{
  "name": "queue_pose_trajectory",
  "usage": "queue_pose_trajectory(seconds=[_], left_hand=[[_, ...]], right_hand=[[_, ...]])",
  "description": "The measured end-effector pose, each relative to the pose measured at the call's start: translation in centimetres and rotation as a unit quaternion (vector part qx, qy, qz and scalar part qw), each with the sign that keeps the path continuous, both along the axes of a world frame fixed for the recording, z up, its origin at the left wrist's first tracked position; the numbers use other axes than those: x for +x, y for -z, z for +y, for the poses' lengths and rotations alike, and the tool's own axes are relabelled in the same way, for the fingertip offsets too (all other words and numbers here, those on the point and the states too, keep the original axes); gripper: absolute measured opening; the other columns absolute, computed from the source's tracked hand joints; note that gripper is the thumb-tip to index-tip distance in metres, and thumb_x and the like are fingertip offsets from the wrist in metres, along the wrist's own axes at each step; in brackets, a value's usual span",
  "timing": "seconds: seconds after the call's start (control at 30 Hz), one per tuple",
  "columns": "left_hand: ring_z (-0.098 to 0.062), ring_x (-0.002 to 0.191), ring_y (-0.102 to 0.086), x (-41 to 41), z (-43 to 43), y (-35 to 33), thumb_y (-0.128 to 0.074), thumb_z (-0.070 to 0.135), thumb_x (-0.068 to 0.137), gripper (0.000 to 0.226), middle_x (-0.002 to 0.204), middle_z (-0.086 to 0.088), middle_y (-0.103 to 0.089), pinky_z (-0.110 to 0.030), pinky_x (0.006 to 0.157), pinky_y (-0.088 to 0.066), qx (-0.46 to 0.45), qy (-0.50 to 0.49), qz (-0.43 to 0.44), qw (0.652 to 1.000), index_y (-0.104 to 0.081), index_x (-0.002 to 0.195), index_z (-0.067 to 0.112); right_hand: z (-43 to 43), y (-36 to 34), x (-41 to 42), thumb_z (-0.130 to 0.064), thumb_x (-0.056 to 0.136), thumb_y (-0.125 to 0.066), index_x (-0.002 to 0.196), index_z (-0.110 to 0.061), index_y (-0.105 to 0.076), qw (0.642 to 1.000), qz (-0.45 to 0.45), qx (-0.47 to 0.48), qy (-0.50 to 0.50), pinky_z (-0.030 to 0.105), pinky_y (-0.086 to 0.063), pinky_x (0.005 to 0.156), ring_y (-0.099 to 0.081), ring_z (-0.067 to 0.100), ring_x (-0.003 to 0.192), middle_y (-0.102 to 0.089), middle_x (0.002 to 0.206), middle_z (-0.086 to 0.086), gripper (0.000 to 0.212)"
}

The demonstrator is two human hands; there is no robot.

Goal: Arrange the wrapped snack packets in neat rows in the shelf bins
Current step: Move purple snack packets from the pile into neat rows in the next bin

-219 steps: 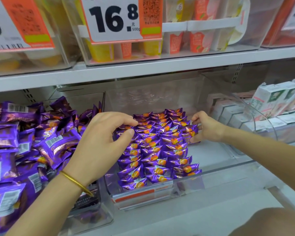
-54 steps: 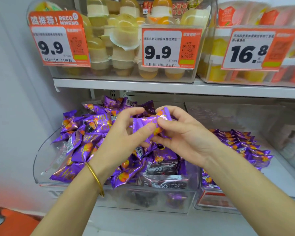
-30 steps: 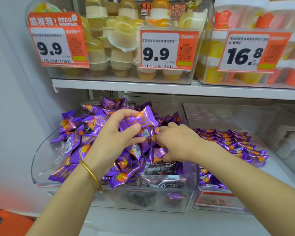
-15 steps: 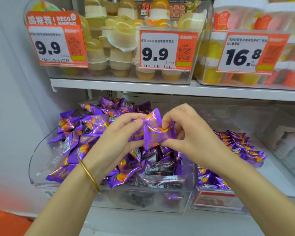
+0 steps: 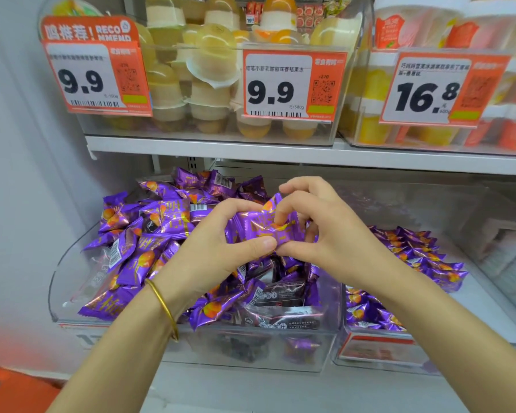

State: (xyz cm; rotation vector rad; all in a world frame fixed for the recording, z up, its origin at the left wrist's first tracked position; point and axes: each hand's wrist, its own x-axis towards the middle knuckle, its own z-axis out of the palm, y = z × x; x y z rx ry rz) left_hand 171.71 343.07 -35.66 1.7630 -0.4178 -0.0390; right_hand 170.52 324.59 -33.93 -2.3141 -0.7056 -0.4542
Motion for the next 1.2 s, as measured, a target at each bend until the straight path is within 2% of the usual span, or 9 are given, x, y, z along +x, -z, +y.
queue_pose_trajectory(seconds=[0.2,0.37,0.5,0.67,0.83,0.9,1.03,1.13,1.2], left_hand=[[-0.022,0.091,-0.069,-0.1,-0.1,-0.2,-0.083,0.029,0.065,0.047,0.098,-0.003,-0.072,-0.045,0.09,-0.053,-0.026,0.012,-0.009,1.0,-0.061,0.106,0.026],[-0.025,0.098,-0.067,0.0,-0.3,0.2,-0.079,0.032,0.071,0.048,0.108,-0.009,-0.068,-0.048,0.091,-0.052,-0.047,0.035,0.003,0.998,-0.058,0.113,0.024],[-0.027,0.095,-0.067,0.0,-0.2,0.2,-0.074,0.033,0.072,0.043,0.104,-0.008,-0.069,-0.047,0.091,-0.051,-0.041,0.048,-0.005,0.998,-0.056,0.111,0.025],[-0.017,0.083,-0.07,-0.2,-0.4,-0.1,-0.071,0.014,0.07,0.043,0.09,-0.003,-0.073,-0.025,0.073,-0.055,-0.098,0.068,-0.008,0.993,-0.053,0.109,0.014],[-0.017,0.08,-0.07,-0.4,-0.5,-0.3,-0.063,0.013,0.07,0.04,0.088,-0.001,-0.073,-0.027,0.071,-0.056,-0.109,0.086,-0.014,0.99,-0.051,0.108,0.012],[-0.016,0.082,-0.069,-0.5,-0.5,-0.3,-0.062,0.014,0.072,0.04,0.089,0.0,-0.073,-0.026,0.071,-0.056,-0.102,0.102,-0.006,0.99,-0.05,0.11,0.012],[-0.014,0.08,-0.067,-0.5,-0.5,-0.2,-0.063,0.011,0.07,0.045,0.09,0.0,-0.071,-0.023,0.069,-0.055,-0.094,0.114,0.004,0.989,-0.05,0.114,0.009],[-0.012,0.075,-0.065,-0.5,-0.4,-0.1,-0.066,0.012,0.075,0.043,0.088,0.002,-0.07,-0.023,0.066,-0.054,-0.079,0.114,-0.006,0.99,-0.05,0.114,0.01],[-0.011,0.078,-0.064,-0.4,-0.4,-0.1,-0.069,0.014,0.079,0.039,0.091,0.005,-0.07,-0.025,0.066,-0.054,-0.058,0.114,-0.02,0.992,-0.05,0.113,0.017]], right_hand=[[-0.3,-0.3,-0.1,-0.022,0.075,-0.077,0.134,-0.034,-0.043,0.998,0.055,0.003,0.004,0.003,-0.036,0.073,-0.046,-0.018,0.088,-0.045,0.105,-0.031,0.069],[-0.4,-0.7,0.1,-0.033,0.069,-0.079,0.119,-0.028,-0.054,0.997,0.067,-0.013,0.026,0.017,-0.046,0.071,-0.052,0.007,0.079,-0.049,0.1,-0.016,0.056],[-0.4,-0.9,-0.1,-0.034,0.067,-0.08,0.112,-0.026,-0.056,0.994,0.105,0.004,0.015,0.028,-0.05,0.073,-0.055,0.014,0.073,-0.05,0.099,-0.009,0.051],[-1.1,-0.8,0.1,-0.027,0.067,-0.082,0.116,-0.034,-0.052,0.977,0.188,0.092,-0.04,0.04,-0.054,0.085,-0.064,0.026,0.088,-0.049,0.114,0.0,0.058],[-1.1,-0.7,0.2,-0.019,0.069,-0.081,0.11,-0.035,-0.052,0.972,0.188,0.125,-0.057,0.047,-0.055,0.08,-0.065,0.036,0.081,-0.048,0.116,0.002,0.053],[-1.1,-0.7,0.2,-0.02,0.068,-0.081,0.105,-0.031,-0.054,0.971,0.193,0.129,-0.053,0.044,-0.057,0.074,-0.067,0.035,0.076,-0.051,0.111,0.002,0.047],[-1.2,-0.6,0.1,-0.023,0.069,-0.08,0.1,-0.028,-0.056,0.977,0.179,0.112,-0.028,0.018,-0.048,0.056,-0.066,0.021,0.061,-0.05,0.108,-0.001,0.04],[-1.3,-0.7,0.1,-0.029,0.068,-0.081,0.098,-0.033,-0.055,0.985,0.153,0.077,-0.025,0.011,-0.045,0.063,-0.063,0.007,0.073,-0.048,0.112,-0.009,0.04],[-1.6,-0.8,0.0,-0.024,0.069,-0.08,0.099,-0.032,-0.054,0.974,0.19,0.11,-0.054,0.02,-0.053,0.071,-0.065,0.008,0.088,-0.049,0.122,-0.012,0.041]])
